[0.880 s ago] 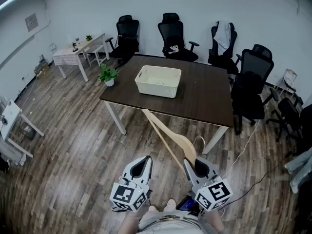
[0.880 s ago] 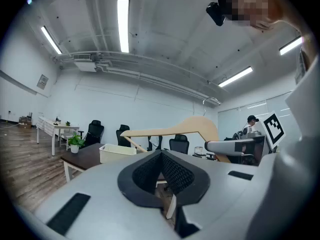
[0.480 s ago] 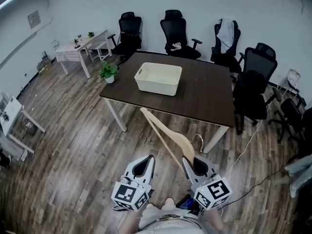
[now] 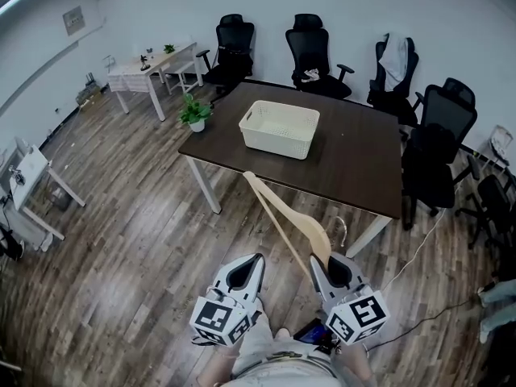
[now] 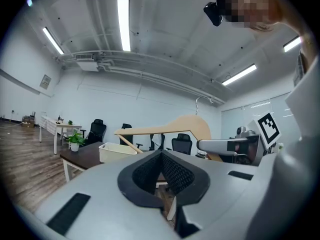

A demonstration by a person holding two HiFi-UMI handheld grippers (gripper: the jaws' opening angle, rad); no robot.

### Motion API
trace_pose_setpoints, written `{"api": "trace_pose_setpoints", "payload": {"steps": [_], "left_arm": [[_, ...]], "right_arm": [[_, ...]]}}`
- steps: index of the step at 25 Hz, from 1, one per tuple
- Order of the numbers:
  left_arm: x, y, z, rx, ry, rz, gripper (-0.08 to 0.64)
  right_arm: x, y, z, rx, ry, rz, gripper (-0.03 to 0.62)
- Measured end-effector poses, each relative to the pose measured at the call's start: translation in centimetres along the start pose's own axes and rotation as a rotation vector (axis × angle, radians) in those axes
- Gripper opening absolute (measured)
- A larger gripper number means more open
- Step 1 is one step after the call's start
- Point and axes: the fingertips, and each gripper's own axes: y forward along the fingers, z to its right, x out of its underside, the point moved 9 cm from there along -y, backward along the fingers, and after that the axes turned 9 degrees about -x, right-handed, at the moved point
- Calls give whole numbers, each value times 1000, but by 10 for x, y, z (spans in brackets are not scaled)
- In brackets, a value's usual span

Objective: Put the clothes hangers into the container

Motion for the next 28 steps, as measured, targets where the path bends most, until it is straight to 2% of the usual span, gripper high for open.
{"api": "trace_pose_setpoints", "payload": {"steps": [28], "left_arm": [[-16,111,-125,124,-8,-20,11]], "right_arm": [[-1,149,39,58,2,-19,60]]}}
